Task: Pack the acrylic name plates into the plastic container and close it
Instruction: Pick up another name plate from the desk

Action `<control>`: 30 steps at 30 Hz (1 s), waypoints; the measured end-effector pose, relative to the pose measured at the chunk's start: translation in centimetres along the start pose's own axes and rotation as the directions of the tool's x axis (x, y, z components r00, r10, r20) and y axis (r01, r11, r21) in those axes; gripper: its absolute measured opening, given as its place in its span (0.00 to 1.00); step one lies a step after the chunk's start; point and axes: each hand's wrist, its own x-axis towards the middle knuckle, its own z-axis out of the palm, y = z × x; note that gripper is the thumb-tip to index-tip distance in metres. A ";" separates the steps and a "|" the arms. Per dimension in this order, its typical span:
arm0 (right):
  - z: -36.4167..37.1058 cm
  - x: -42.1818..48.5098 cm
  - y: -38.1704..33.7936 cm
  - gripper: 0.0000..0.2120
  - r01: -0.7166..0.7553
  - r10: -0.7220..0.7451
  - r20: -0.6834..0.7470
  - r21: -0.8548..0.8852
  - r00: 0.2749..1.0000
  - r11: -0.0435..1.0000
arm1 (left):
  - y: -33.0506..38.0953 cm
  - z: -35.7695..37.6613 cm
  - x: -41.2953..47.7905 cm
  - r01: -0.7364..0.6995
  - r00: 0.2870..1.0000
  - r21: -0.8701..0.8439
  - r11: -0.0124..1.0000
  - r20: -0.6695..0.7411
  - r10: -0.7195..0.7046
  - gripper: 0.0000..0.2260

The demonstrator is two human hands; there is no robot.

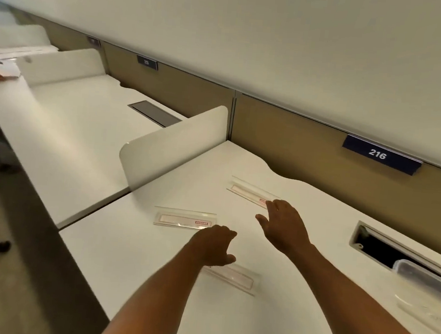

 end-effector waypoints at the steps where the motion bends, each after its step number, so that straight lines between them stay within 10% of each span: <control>1: 0.5 0.2 -0.5 0.25 0.007 -0.007 0.013 0.000 1.000 1.000 | -0.3 0.8 -0.1 -0.005 1.000 -0.004 1.000 0.020 0.005 0.31; 16: 3.4 0.5 0.1 0.21 -0.017 0.022 0.144 -0.030 0.989 0.999 | -0.2 5.5 1.7 -0.101 0.991 0.129 0.986 -0.071 0.111 0.12; 22: 4.2 0.4 2.1 0.15 -0.306 0.198 0.294 0.385 0.935 0.871 | -1.0 2.4 3.2 0.008 0.956 -0.257 0.966 -0.283 -0.083 0.14; 30: 2.2 -0.6 2.9 0.20 -0.541 -0.033 0.595 0.751 0.803 0.378 | 0.1 -1.8 5.5 -0.055 0.903 -0.981 0.184 -0.128 -0.410 0.08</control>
